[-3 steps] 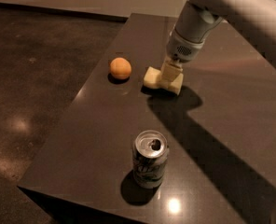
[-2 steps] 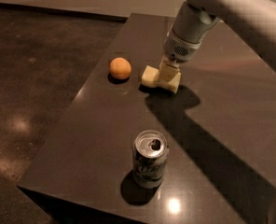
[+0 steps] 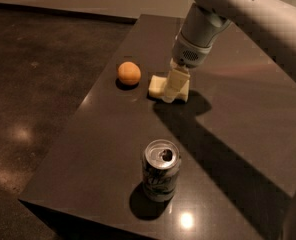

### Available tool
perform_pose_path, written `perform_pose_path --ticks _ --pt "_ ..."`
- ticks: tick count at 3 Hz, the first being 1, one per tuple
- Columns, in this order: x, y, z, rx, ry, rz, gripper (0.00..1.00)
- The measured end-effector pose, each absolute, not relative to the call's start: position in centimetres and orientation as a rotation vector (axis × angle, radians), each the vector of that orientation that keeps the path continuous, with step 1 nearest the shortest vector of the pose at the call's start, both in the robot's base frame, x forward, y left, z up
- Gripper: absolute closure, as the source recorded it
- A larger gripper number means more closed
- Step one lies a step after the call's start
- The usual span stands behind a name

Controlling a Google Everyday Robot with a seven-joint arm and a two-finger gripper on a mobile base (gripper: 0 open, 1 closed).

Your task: Move sponge near orange

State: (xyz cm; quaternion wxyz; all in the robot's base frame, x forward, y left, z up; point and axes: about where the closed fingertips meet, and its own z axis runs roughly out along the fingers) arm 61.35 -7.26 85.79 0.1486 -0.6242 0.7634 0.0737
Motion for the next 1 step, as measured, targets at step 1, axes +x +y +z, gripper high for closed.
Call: perform_pose_path --ticks 1 --pt "61.35 -7.25 85.78 -1.795 2.195 0.212 0.0"
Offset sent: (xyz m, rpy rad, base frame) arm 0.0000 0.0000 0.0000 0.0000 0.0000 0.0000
